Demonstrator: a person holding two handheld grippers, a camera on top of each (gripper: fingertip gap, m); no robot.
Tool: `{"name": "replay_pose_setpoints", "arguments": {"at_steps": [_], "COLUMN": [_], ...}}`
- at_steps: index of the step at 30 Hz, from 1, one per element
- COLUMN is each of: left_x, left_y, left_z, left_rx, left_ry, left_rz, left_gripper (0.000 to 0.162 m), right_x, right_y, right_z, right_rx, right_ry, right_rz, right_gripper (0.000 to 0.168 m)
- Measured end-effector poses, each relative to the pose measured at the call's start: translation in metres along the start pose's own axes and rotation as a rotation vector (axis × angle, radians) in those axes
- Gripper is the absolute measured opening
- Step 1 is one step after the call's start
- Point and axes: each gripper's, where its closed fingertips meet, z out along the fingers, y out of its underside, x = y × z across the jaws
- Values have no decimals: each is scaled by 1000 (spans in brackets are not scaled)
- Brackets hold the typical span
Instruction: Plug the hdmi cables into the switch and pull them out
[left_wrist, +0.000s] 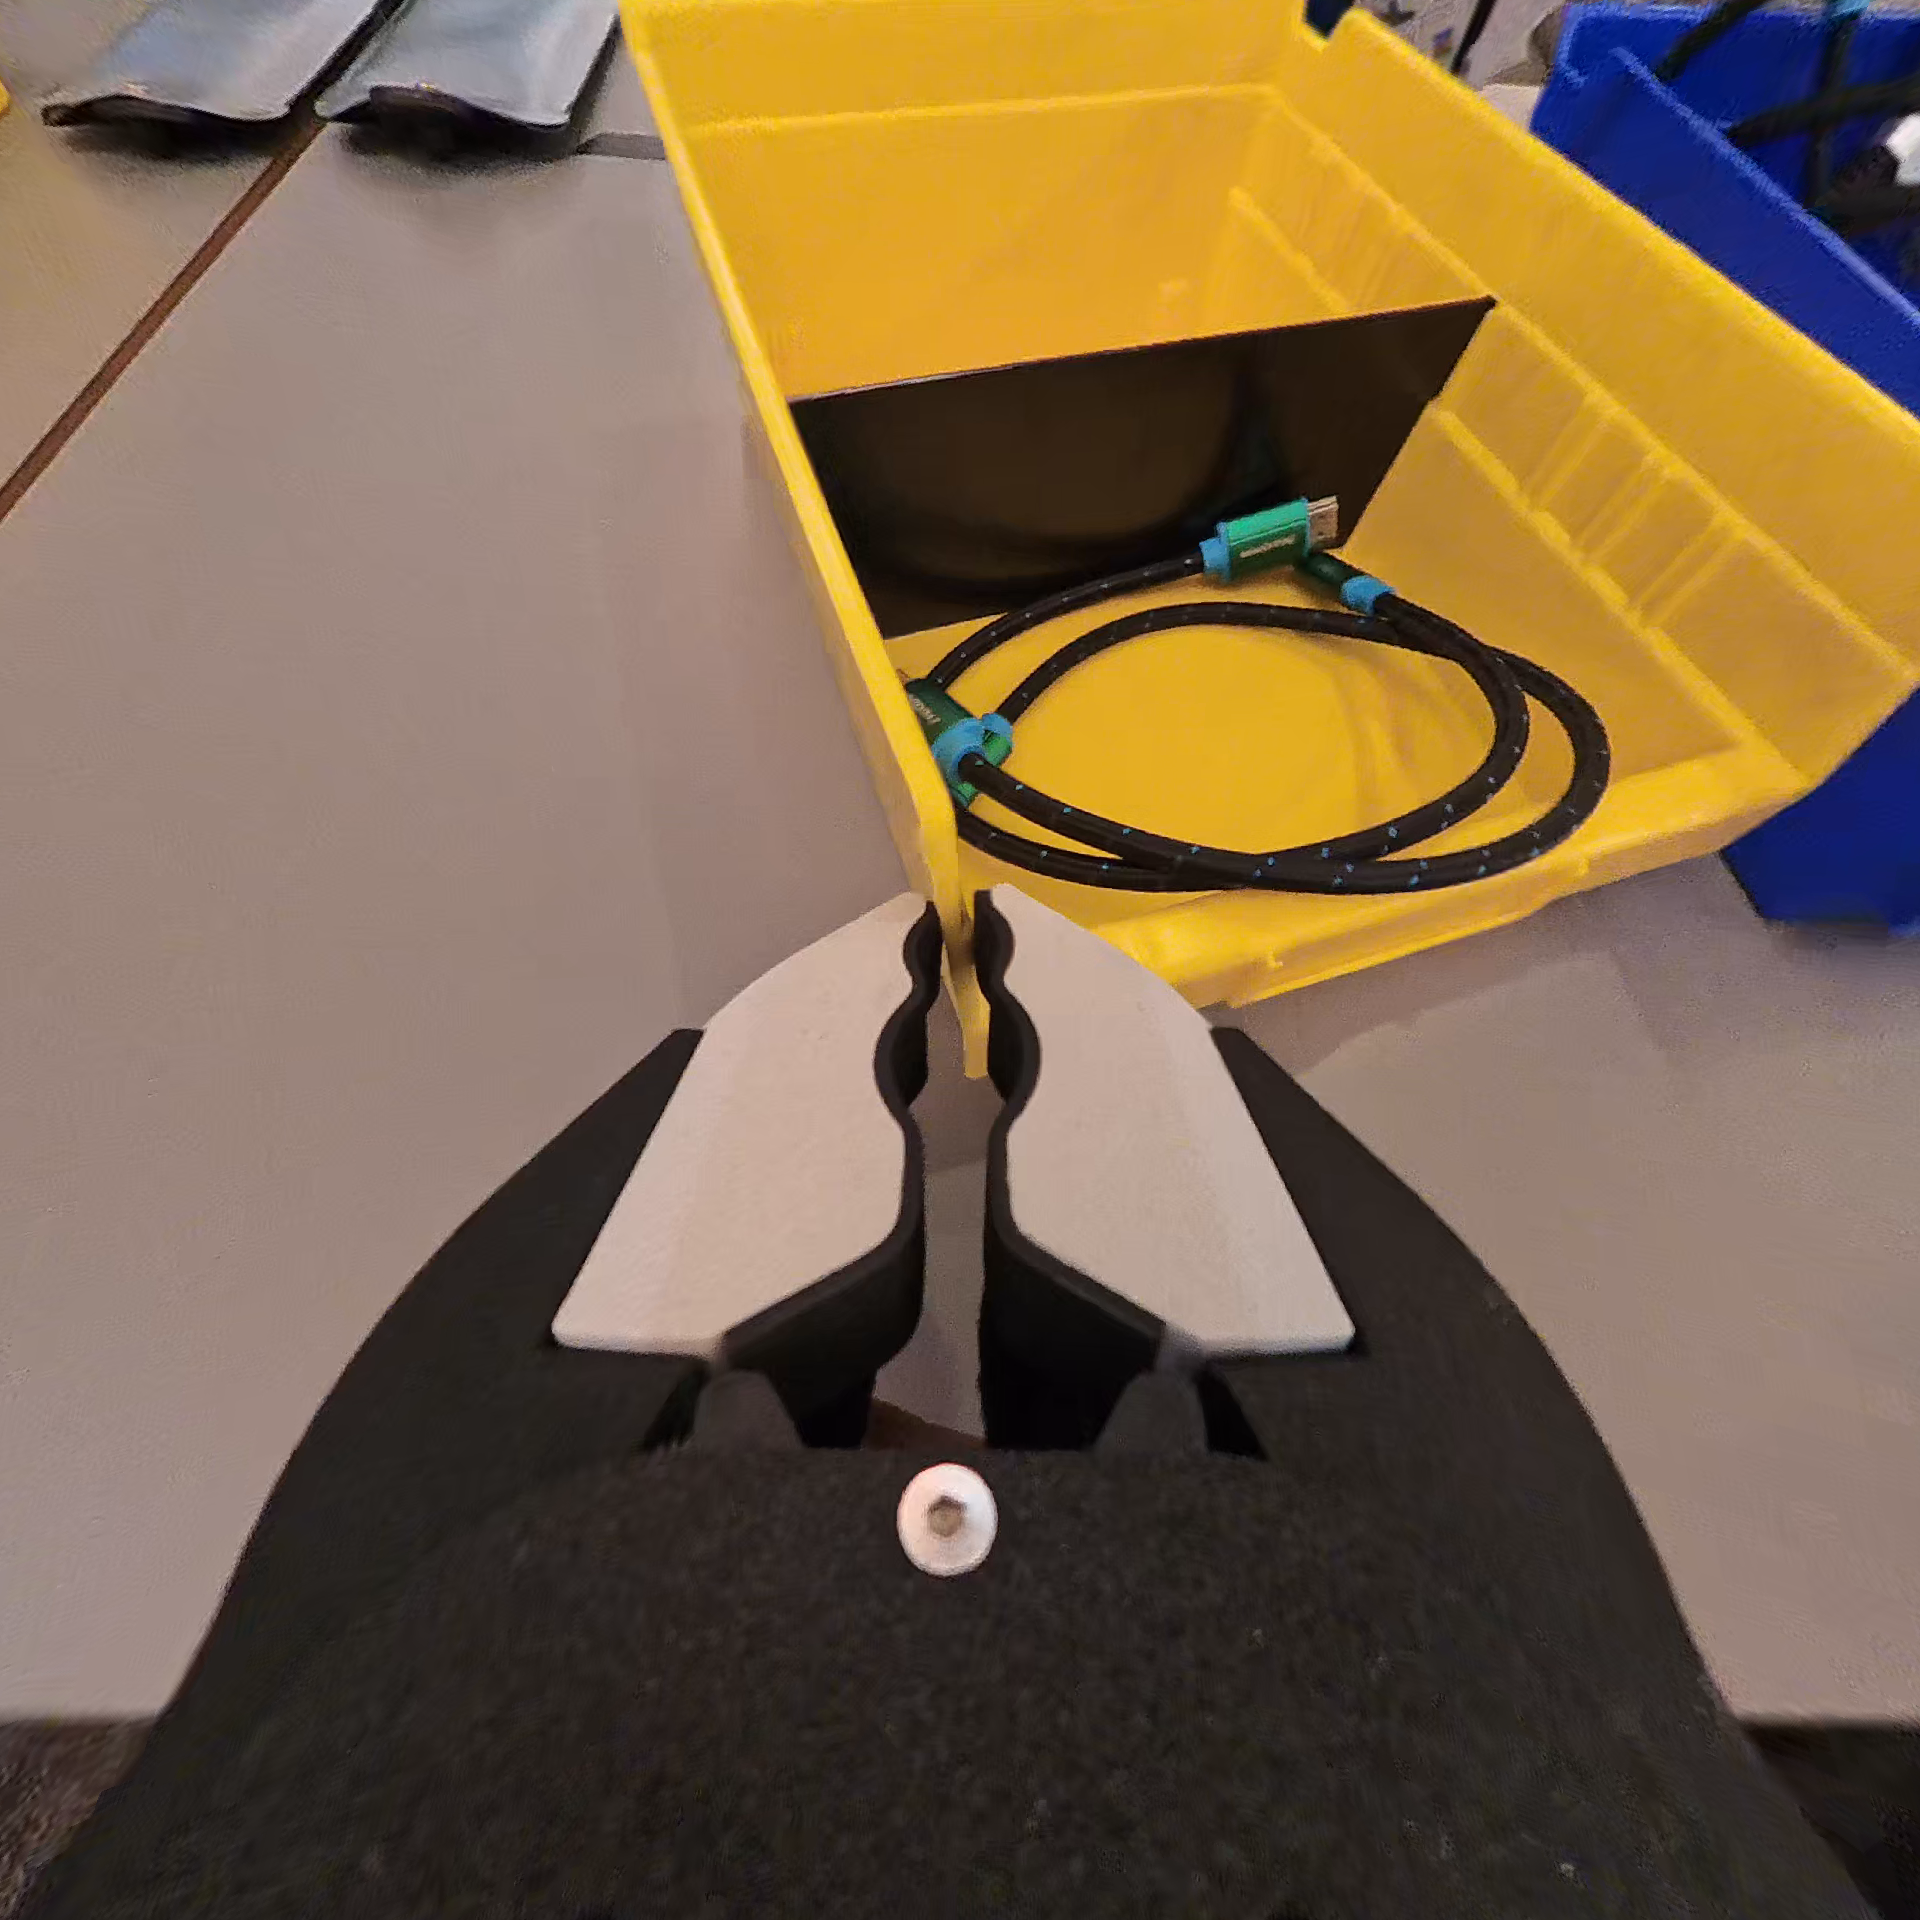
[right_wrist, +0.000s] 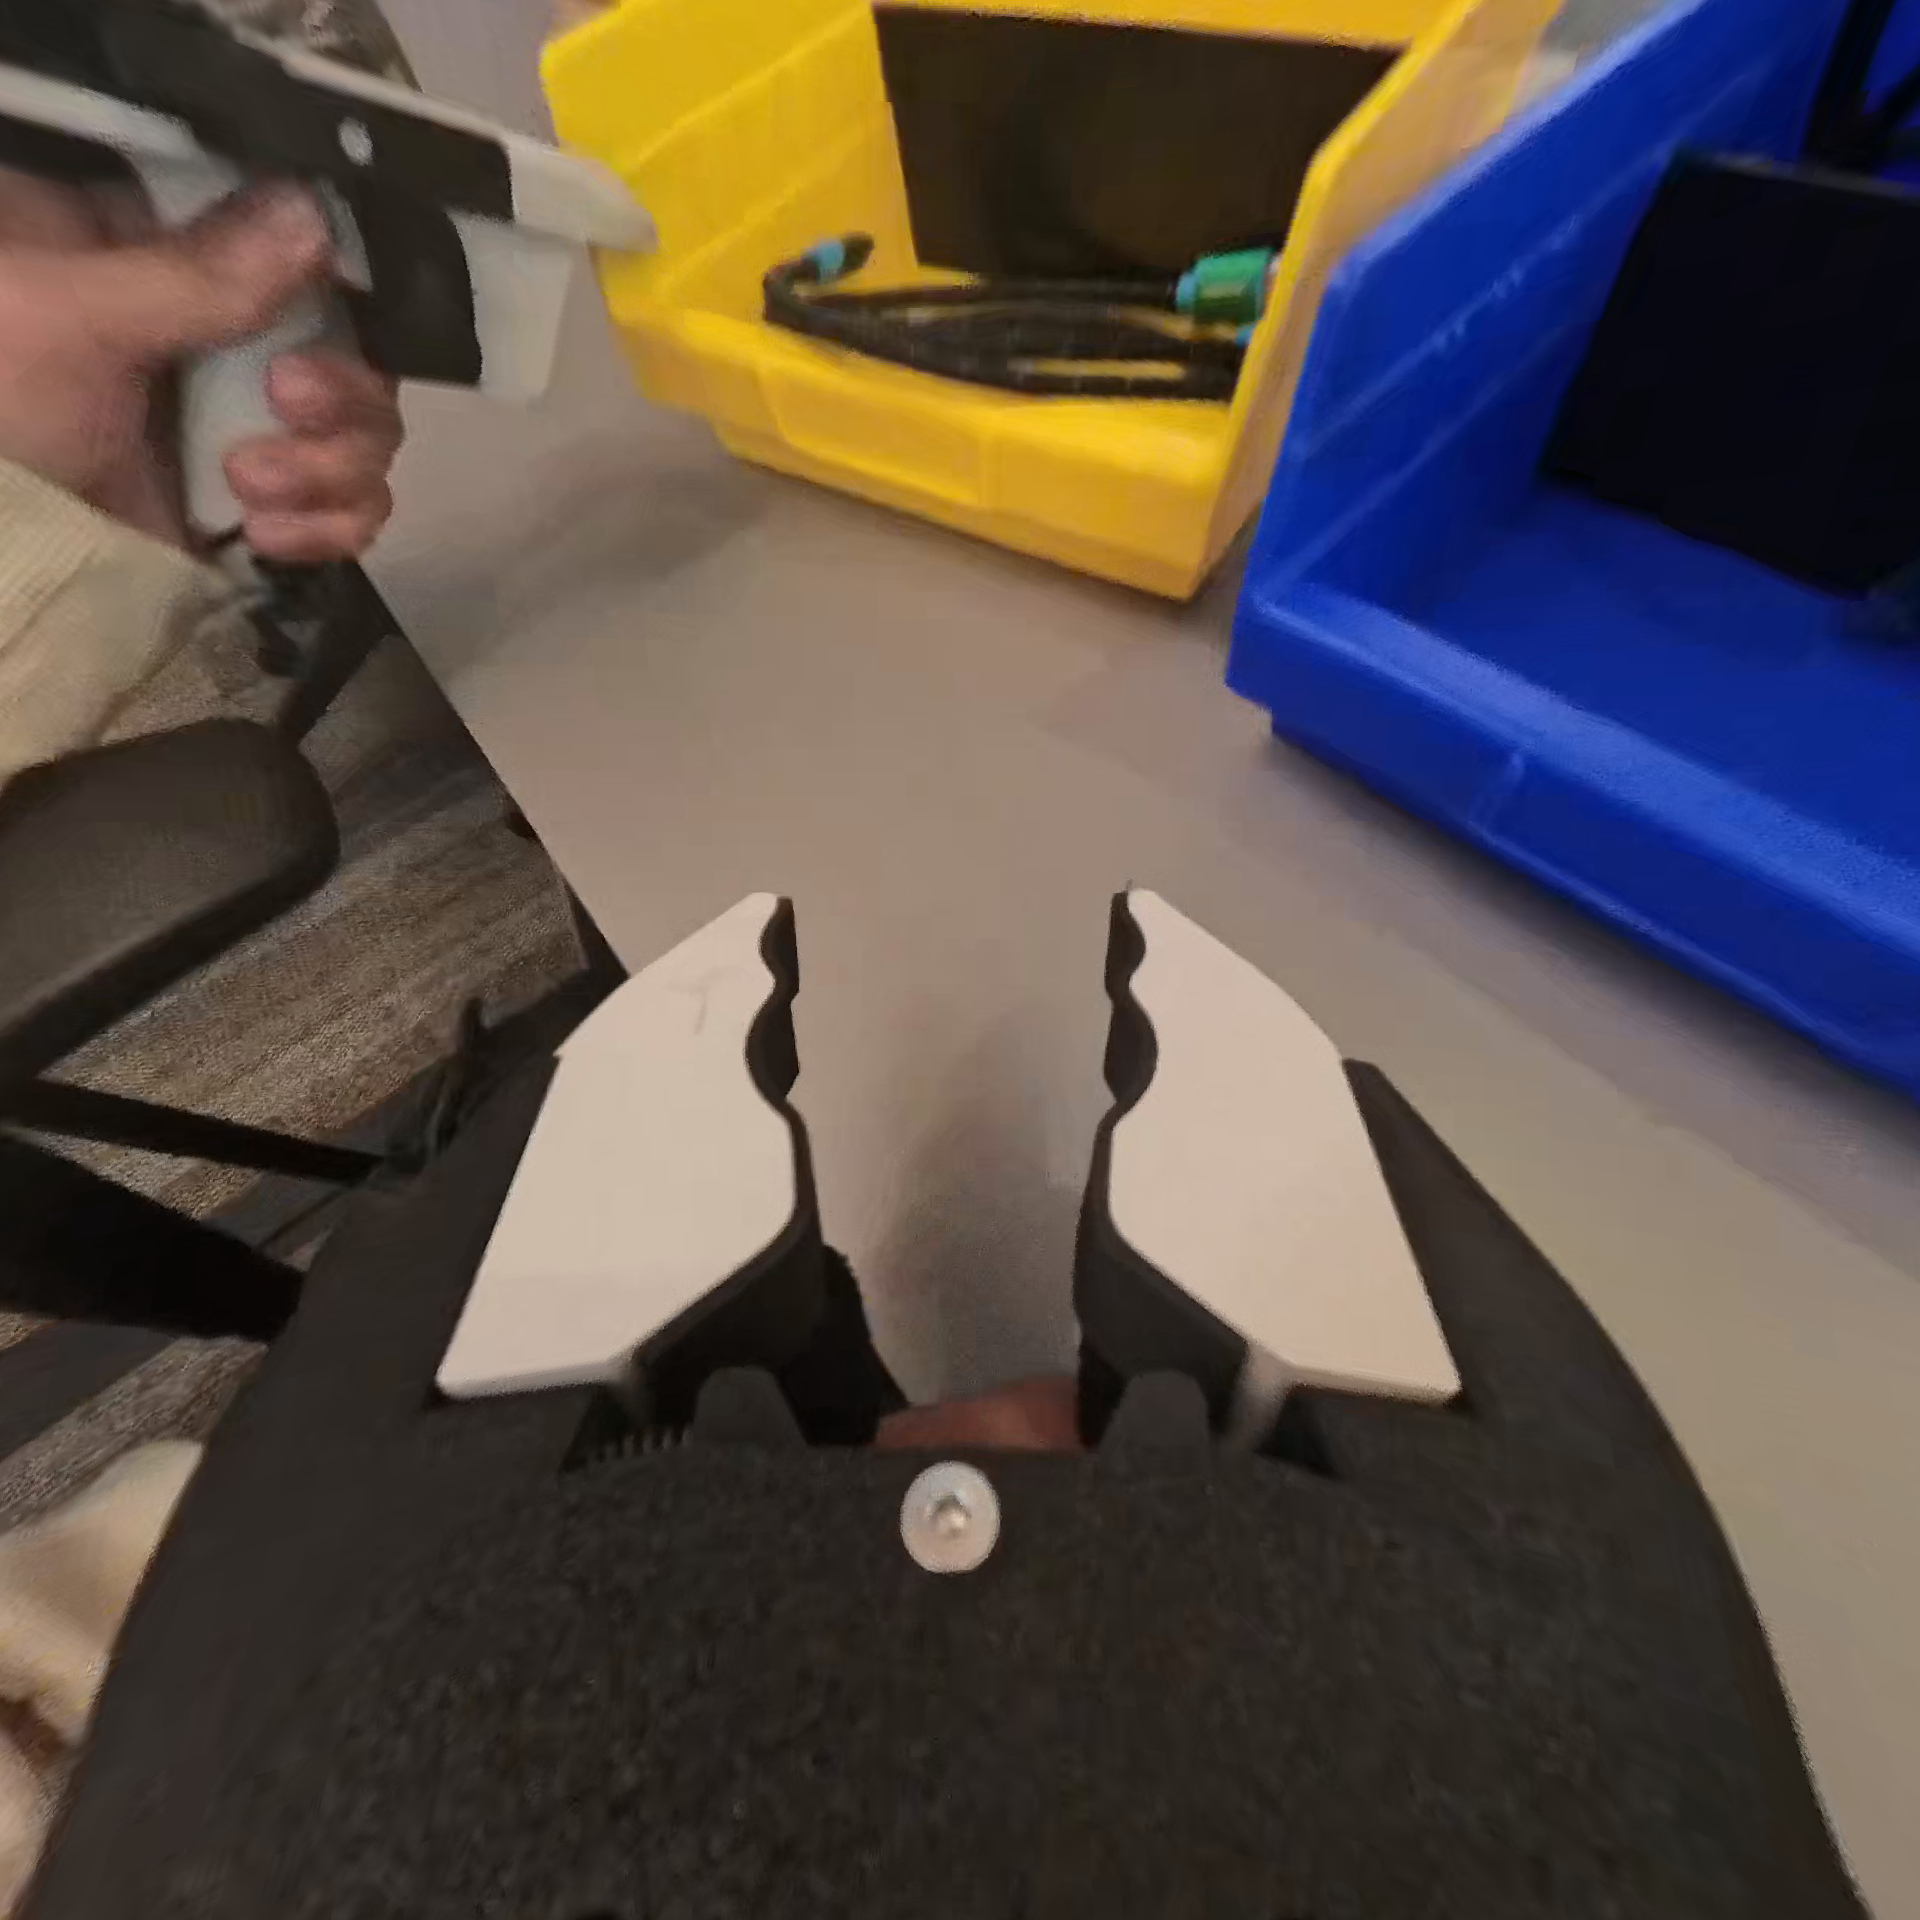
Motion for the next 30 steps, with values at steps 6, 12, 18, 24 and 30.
{"name": "replay_pose_setpoints", "arguments": {"at_steps": [6,12,18,24,30], "left_x": [-9,-11,3,29,86], "left_y": [26,35,37,-10,-81], "left_z": [-47,-62,-71,-107,-154], "left_rx": [20,27,4,126,317], "left_ry": [-57,-39,-63,-50,-62], "left_rz": [-50,-64,8,41,175], "left_gripper": [5,5,6,8,8], "right_x": [-7,11,28,24,43], "right_y": [-68,-51,-76,-133,-183], "right_z": [43,98,86,33,-46], "right_rx": [106,-64,65,265,433], "right_ry": [47,179,375,389,373], "right_rz": [40,41,50,-34,10], "right_gripper": [59,19,3,2,2]}}
